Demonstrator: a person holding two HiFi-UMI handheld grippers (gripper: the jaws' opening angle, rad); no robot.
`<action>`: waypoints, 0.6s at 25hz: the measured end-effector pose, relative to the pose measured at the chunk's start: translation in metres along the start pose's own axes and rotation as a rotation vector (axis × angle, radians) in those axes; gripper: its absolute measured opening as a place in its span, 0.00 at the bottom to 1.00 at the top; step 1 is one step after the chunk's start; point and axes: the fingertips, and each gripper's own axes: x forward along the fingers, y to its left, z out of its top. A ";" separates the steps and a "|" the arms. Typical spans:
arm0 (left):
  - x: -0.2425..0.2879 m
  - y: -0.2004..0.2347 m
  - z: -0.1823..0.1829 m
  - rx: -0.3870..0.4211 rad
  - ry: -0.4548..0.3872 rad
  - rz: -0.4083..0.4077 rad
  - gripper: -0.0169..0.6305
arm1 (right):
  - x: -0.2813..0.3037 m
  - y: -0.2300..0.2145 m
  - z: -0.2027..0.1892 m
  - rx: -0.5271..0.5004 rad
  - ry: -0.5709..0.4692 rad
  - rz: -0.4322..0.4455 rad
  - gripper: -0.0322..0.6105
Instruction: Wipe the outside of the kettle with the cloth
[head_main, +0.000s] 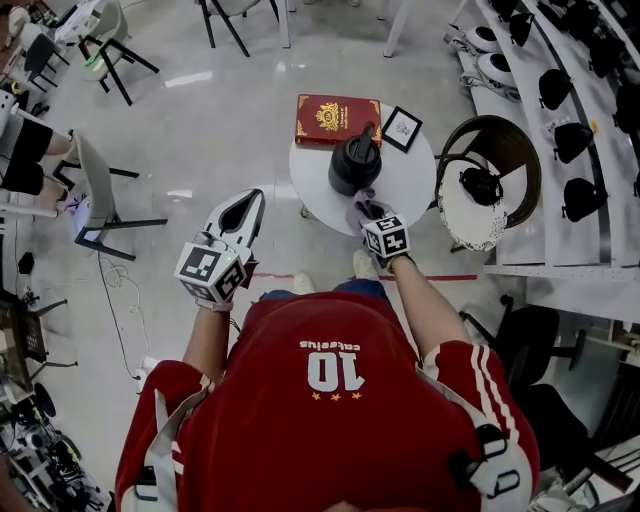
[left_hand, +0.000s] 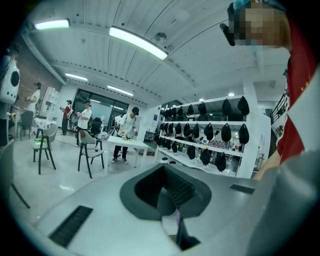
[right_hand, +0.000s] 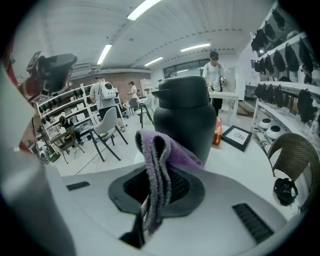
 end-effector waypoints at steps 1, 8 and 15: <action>-0.004 0.003 -0.001 -0.001 -0.001 0.003 0.04 | 0.002 0.004 0.001 0.002 -0.001 0.000 0.12; -0.032 0.027 -0.001 0.003 -0.014 0.034 0.04 | 0.022 0.028 0.010 0.025 -0.012 0.005 0.12; -0.048 0.050 0.003 -0.007 -0.025 0.064 0.04 | 0.044 0.045 0.033 0.066 -0.036 0.030 0.12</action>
